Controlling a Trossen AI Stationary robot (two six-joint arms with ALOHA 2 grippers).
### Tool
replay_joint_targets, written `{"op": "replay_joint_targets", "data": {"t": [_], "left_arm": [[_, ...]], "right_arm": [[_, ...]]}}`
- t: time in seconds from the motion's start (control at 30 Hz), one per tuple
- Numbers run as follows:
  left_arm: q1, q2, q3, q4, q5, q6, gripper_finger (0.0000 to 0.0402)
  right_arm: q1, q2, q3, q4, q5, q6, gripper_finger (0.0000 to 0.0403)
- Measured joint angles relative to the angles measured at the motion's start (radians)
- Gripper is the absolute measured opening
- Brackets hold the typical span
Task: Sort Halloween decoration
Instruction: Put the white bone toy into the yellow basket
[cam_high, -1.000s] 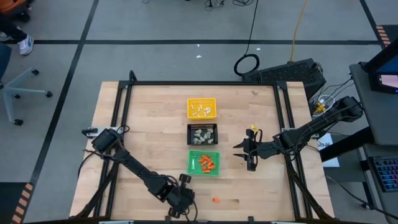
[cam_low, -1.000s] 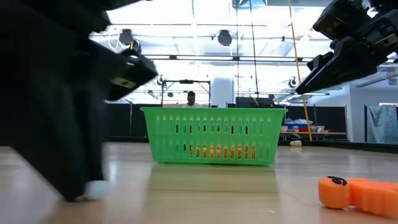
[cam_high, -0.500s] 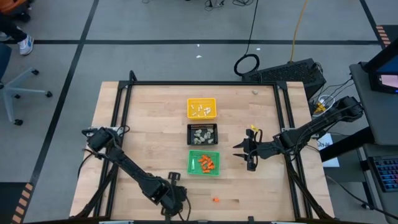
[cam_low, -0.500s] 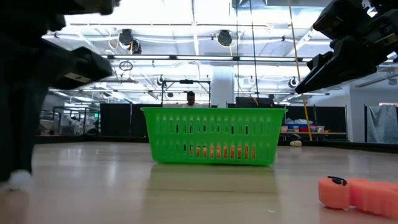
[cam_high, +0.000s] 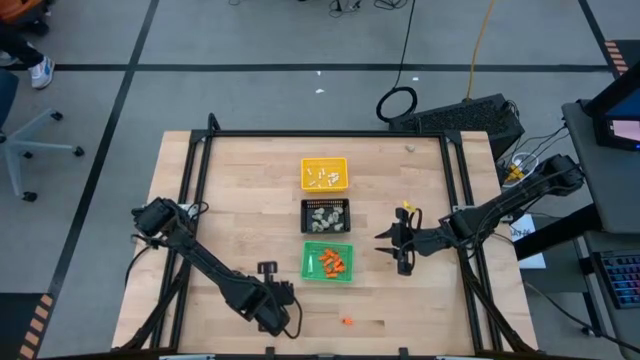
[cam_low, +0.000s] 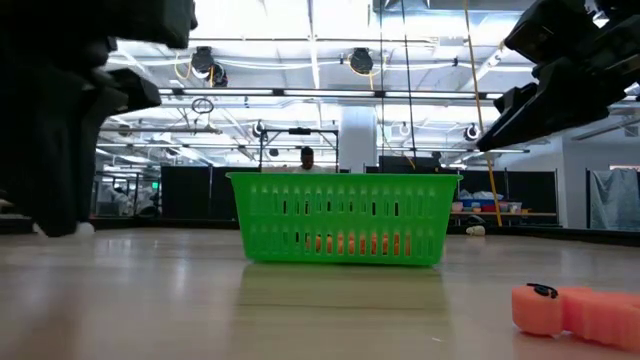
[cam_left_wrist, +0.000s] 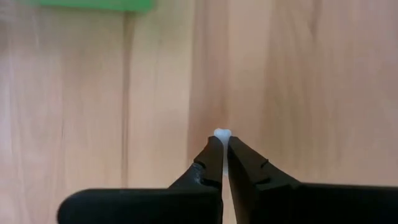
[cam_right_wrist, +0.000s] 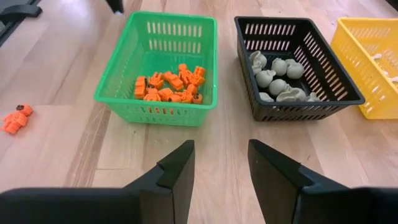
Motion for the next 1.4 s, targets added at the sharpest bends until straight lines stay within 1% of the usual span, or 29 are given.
{"op": "replay_joint_targets", "data": {"t": [0.13,0.27,0.4,0.63,0.77,0.83,0.93,1.07,1.2,1.3,1.4], "left_arm": [[0.007,0.0,-0.039,0.01,-0.011,-0.016,0.0008],[0.012,-0.001,-0.075,0.008,0.006,-0.07,0.0008],[0.012,-0.002,-0.079,-0.001,0.013,-0.139,0.0008],[0.012,-0.002,-0.079,-0.082,0.017,-0.353,0.0008],[0.012,-0.003,-0.08,-0.103,0.021,-0.399,0.0008],[0.015,-0.005,-0.08,-0.122,0.043,-0.423,0.001],[0.02,-0.005,-0.08,-0.121,0.065,-0.45,0.0027],[0.021,-0.005,-0.069,-0.14,0.074,-0.447,0.007],[0.018,-0.005,-0.037,-0.182,0.085,-0.352,0.0113],[0.018,-0.005,-0.006,-0.236,0.085,-0.23,0.0135],[0.013,-0.005,0.03,-0.29,0.097,-0.024,0.0143]], "right_arm": [[0.011,0.0,0.0,-0.002,0.0,0.0,0.0134],[0.027,0.0,0.0,-0.002,0.0,0.0,0.0134],[0.035,0.0,0.0,-0.002,0.0,0.0,0.0134],[0.035,0.0,0.0,-0.002,0.0,-0.003,0.0134],[0.035,0.0,0.0,-0.002,0.0,-0.004,0.0134],[0.035,0.0,0.0,-0.002,0.0,-0.004,0.0134],[0.035,0.0,0.0,-0.002,0.0,-0.004,0.0134],[0.035,0.0,0.0,-0.002,0.0,-0.004,0.0134],[0.035,0.0,0.0,-0.003,0.0,-0.004,0.0134],[0.035,0.0,0.0,-0.003,0.0,-0.004,0.0134],[0.035,0.0,0.0,-0.003,0.0,-0.008,0.0134]]}}
